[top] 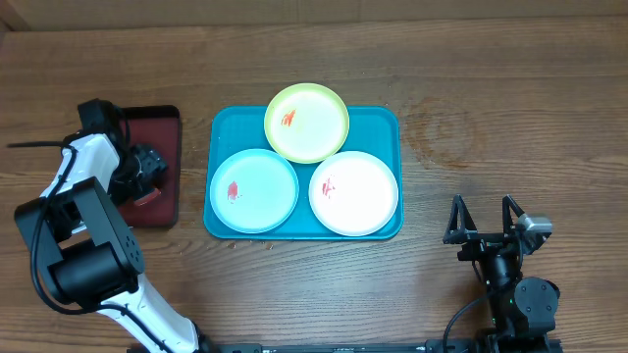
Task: Clean dirty plates on tray and stack at the side
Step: 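Lower the left gripper and grasp the green-orange sponge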
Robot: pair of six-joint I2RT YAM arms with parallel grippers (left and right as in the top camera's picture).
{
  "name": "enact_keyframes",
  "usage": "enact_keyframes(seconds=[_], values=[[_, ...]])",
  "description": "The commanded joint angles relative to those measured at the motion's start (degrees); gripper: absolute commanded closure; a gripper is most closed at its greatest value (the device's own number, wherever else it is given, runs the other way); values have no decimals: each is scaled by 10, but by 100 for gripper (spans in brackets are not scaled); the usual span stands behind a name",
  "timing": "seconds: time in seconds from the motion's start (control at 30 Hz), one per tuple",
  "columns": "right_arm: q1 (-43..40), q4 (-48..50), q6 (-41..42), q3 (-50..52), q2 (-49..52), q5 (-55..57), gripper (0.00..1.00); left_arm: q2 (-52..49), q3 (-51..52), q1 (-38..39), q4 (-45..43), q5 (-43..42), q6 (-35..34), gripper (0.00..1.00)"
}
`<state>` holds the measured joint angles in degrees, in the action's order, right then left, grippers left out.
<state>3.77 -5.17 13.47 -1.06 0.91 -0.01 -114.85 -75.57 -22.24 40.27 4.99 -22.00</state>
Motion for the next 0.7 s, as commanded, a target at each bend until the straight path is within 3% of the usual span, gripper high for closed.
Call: enact_keyframes(seconds=[0.0, 0.1, 0.13, 0.23, 0.27, 0.3, 0.33, 0.37, 0.6, 0.63, 0.67], values=[[-3, 3, 1, 6, -2, -1, 0, -18, -7, -3, 4, 0, 1, 47], [-3, 3, 1, 6, -2, -1, 0, -17, -7, -3, 9, 0, 1, 91], [-3, 3, 1, 6, -2, -1, 0, -17, -7, -3, 10, 1, 2, 96], [-3, 3, 1, 6, -2, -1, 0, -17, -8, -3, 9, 1, 2, 96], [-3, 3, 1, 6, -2, -1, 0, -17, -8, -3, 4, 1, 2, 91], [-3, 3, 1, 6, -2, 0, 0, -17, -8, -3, -4, 1, 2, 65], [-3, 3, 1, 6, -2, -1, 0, -17, -8, -3, -12, 4, 2, 16], [-3, 3, 1, 6, -2, -1, 0, -17, -8, -3, -22, 8, 2, 0], [-3, 3, 1, 6, -2, -1, 0, -17, -8, -3, -67, 67, 2, 0], [-3, 3, 1, 6, -2, 0, 0, -17, -8, -3, -69, 68, 2, 13], [-3, 3, 1, 6, -2, -1, 0, -17, -8, -3, -70, 68, 2, 33]])
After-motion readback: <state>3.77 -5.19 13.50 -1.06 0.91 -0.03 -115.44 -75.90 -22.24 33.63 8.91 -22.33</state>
